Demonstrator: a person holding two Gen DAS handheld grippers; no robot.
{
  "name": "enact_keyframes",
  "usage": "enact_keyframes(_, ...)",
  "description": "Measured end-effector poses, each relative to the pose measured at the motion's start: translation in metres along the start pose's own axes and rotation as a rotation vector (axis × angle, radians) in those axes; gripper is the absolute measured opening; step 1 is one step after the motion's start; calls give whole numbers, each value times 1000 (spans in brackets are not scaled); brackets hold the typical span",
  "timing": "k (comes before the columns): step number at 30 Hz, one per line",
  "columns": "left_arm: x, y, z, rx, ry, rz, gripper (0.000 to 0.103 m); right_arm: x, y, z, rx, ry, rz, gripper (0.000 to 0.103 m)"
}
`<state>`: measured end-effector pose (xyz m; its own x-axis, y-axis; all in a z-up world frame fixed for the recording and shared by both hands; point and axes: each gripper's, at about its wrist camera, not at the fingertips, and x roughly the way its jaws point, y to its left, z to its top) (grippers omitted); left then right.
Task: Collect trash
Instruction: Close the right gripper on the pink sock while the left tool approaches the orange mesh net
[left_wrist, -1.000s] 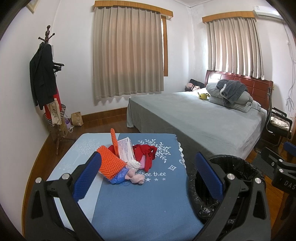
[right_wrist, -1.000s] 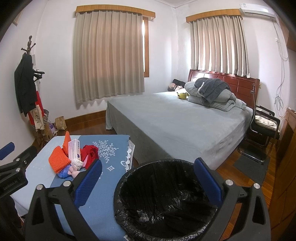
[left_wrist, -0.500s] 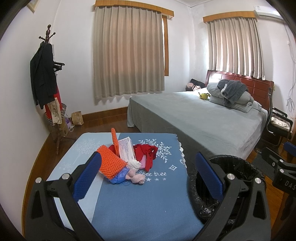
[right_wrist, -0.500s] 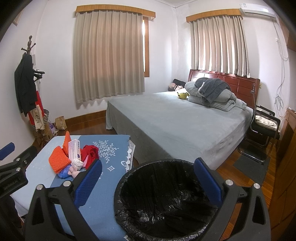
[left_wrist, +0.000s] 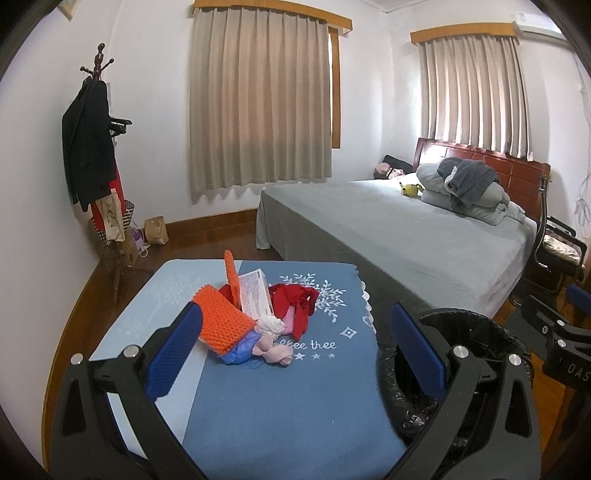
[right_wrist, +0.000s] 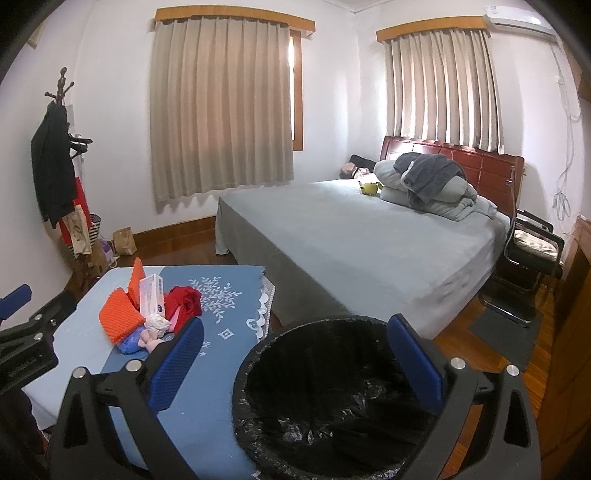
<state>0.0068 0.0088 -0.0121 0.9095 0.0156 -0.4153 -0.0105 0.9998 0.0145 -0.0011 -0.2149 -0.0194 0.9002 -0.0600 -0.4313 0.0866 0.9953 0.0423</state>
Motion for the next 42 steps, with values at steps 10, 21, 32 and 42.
enact_keyframes(10,39,32,-16,-28,36,112,98,40,29,-5,-44,8,60,97)
enact_keyframes(21,113,121,-52,-110,125,245,98,133,101,-32,-65,84,203,97)
enact_keyframes(32,170,152,-82,-69,208,294,98,205,175,-67,-147,216,291,86)
enact_keyframes(42,193,157,-95,-60,241,275,94,237,203,-90,-201,333,384,62)
